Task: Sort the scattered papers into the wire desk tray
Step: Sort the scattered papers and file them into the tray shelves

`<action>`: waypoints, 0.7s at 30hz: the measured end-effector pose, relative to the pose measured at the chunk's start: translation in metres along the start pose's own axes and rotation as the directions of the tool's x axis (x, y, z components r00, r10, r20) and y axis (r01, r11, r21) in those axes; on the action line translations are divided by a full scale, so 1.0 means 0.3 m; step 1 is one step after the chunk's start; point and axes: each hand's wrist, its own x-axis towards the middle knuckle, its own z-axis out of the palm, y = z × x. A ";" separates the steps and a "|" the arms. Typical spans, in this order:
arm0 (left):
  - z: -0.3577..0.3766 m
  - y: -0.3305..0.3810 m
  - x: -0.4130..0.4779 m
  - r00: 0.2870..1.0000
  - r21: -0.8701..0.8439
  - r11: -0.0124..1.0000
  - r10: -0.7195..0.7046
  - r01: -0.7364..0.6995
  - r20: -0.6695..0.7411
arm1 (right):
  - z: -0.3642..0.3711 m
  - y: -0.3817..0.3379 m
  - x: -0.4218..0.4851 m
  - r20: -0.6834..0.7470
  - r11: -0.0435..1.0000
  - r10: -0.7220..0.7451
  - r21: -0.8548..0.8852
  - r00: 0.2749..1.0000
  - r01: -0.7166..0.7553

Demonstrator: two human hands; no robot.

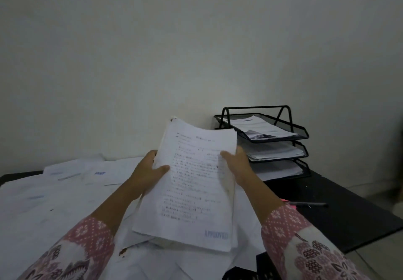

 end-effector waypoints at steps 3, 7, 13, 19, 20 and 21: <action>0.084 0.000 0.008 0.988 -0.031 0.996 -0.080 0.085 0.131 | -0.088 0.098 0.013 -0.020 0.983 0.183 -0.011 0.983 -0.184; 0.194 0.004 0.009 0.935 -0.144 0.961 -0.183 0.235 0.303 | -0.200 0.183 0.016 -0.068 0.947 0.293 -0.114 0.954 -0.299; 0.341 -0.002 0.003 0.816 -0.216 0.893 -0.234 0.396 0.528 | -0.341 0.244 0.046 -0.136 0.909 0.386 -0.115 0.913 -0.401; 0.427 0.021 0.004 0.769 -0.190 0.903 -0.200 0.385 0.607 | -0.444 0.262 0.047 -0.173 0.898 0.415 -0.080 0.893 -0.433; 0.433 0.025 0.007 0.758 -0.187 0.900 -0.202 0.393 0.620 | -0.455 0.262 0.053 -0.185 0.905 0.404 -0.064 0.896 -0.421; 0.438 0.028 0.010 0.743 -0.183 0.897 -0.202 0.401 0.638 | -0.466 0.254 0.054 -0.198 0.909 0.395 -0.059 0.897 -0.413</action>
